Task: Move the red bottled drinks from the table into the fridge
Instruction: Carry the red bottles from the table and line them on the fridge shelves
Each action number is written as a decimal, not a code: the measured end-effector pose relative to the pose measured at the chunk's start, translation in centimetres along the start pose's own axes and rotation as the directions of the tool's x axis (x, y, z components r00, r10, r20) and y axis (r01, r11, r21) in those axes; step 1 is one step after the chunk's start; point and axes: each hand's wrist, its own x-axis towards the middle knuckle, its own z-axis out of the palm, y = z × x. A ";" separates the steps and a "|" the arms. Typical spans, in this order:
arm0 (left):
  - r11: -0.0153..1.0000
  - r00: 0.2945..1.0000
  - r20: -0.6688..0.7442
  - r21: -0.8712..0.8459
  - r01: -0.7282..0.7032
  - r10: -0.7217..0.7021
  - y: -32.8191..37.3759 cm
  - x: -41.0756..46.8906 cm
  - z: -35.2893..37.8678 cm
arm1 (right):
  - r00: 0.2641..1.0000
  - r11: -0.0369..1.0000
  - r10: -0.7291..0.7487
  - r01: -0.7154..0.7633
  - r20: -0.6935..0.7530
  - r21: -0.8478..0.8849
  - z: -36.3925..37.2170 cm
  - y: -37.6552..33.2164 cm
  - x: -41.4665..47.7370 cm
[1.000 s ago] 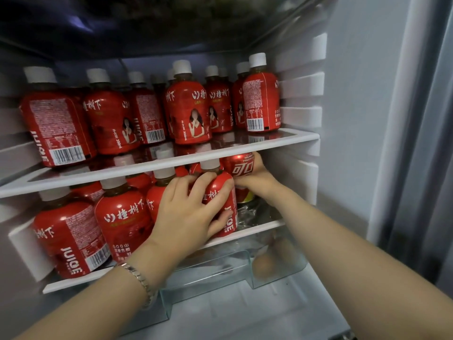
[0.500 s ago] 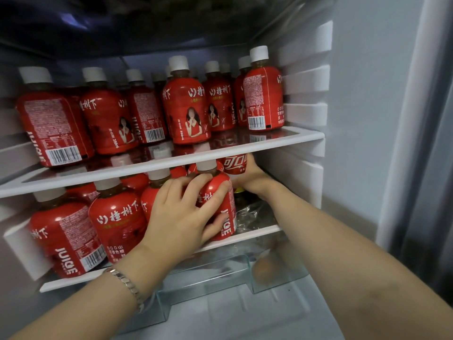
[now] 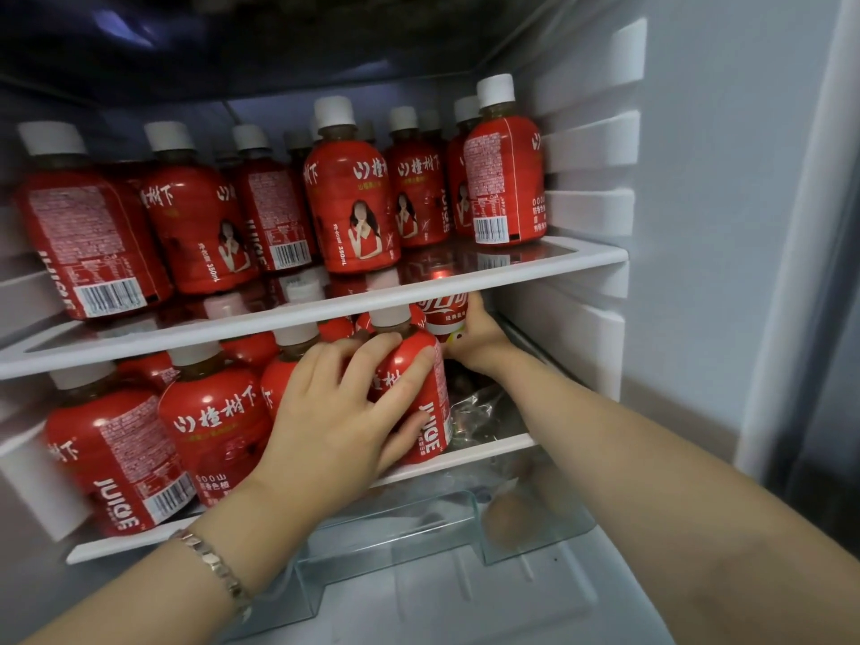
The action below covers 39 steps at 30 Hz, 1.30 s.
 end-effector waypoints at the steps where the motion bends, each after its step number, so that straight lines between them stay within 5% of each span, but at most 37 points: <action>1: 1.000 1.000 0.003 0.002 -0.002 0.002 -0.1 0.0 0.0 | 1.000 1.000 0.005 -0.005 0.002 -0.005 0.0 0.0 0.0; 7: 0.998 1.000 -0.001 0.055 -0.016 0.016 0.0 0.0 0.5 | 0.998 0.992 0.061 -0.060 0.004 -0.115 0.0 -0.5 -0.5; 12: 0.997 0.998 0.064 0.071 0.015 -0.019 0.7 0.1 0.1 | 0.965 0.800 0.261 -0.239 -0.040 -0.550 0.1 -1.4 -2.4; 17: 0.977 0.993 0.018 -0.176 0.121 -0.120 0.6 1.3 -3.4 | 0.968 0.666 0.193 -0.247 -0.158 -0.703 -1.2 -6.6 -8.1; 20: 0.923 0.971 -0.083 -0.336 0.185 -0.224 -1.1 4.1 -5.5 | 0.957 0.542 0.287 -0.201 -0.046 -0.816 -2.8 -10.9 -11.7; 22: 0.842 0.920 -0.022 -0.413 0.347 -0.390 -2.0 6.2 -5.9 | 0.948 0.498 0.318 -0.141 0.029 -0.856 -3.6 -14.0 -13.3; 27: 0.528 0.692 0.185 -0.519 0.672 -0.698 -4.4 9.9 -4.9 | 0.979 0.692 -0.036 -0.119 -0.198 -0.713 -5.2 -19.1 -13.5; 31: 0.421 0.563 0.344 -0.408 0.810 -0.751 -6.6 12.3 -2.9 | 0.834 0.671 -0.457 0.095 -0.309 -0.735 -5.5 -19.0 -10.3; 35: 0.367 0.508 0.458 -0.365 0.855 -0.729 -8.0 14.0 -1.5 | 0.871 0.418 -0.428 -0.047 -0.242 -0.907 -6.4 -16.6 -5.5; 39: 0.421 0.538 0.487 -0.336 0.843 -0.688 -8.2 14.0 -0.7 | 0.854 0.411 -0.435 -0.094 -0.286 -0.907 -6.3 -15.5 -3.2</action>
